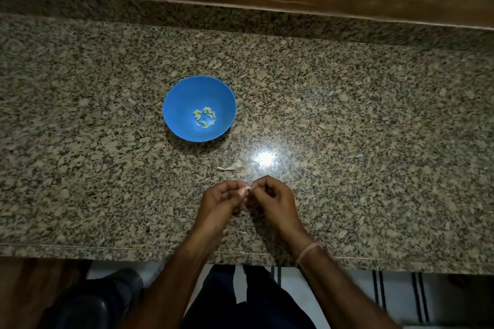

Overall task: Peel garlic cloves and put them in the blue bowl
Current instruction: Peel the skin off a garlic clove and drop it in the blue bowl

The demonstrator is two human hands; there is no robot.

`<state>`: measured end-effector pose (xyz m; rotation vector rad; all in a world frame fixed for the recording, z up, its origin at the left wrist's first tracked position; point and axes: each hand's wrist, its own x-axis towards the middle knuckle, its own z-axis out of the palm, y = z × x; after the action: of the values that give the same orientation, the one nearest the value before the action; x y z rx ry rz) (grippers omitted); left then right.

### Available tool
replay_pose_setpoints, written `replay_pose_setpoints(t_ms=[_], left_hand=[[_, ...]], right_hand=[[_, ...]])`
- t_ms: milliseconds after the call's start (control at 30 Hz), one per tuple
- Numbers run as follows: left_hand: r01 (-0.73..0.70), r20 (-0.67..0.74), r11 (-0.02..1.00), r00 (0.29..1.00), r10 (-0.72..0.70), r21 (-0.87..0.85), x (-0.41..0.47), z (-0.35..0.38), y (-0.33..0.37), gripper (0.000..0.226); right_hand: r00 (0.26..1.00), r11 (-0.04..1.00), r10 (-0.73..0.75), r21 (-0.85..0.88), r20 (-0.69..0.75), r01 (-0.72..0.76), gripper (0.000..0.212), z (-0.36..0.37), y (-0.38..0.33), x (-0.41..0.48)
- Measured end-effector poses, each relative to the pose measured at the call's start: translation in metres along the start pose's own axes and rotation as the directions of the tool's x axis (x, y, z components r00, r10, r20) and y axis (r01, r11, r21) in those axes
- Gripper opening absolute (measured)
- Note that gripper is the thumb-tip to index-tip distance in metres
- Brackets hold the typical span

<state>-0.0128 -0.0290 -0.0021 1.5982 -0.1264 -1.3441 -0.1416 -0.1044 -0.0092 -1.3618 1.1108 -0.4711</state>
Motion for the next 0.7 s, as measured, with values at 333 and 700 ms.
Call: replay_pose_setpoints(t_ms=[333, 700], left_hand=[[-0.045, 0.026, 0.986, 0.999, 0.041, 0.161, 0.008, -0.012, 0.001, 0.014], [-0.254, 0.136, 0.782, 0.967, 0.215, 0.569, 0.014, -0.025, 0.015, 0.023]], right_hand=[[0.972, 0.951, -0.218, -0.243, -0.089, 0.191, 0.014, 0.015, -0.001, -0.009], [0.893, 0.641, -0.445, -0.671, 0.071, 0.373, 0.017, 0.019, -0.001, -0.014]])
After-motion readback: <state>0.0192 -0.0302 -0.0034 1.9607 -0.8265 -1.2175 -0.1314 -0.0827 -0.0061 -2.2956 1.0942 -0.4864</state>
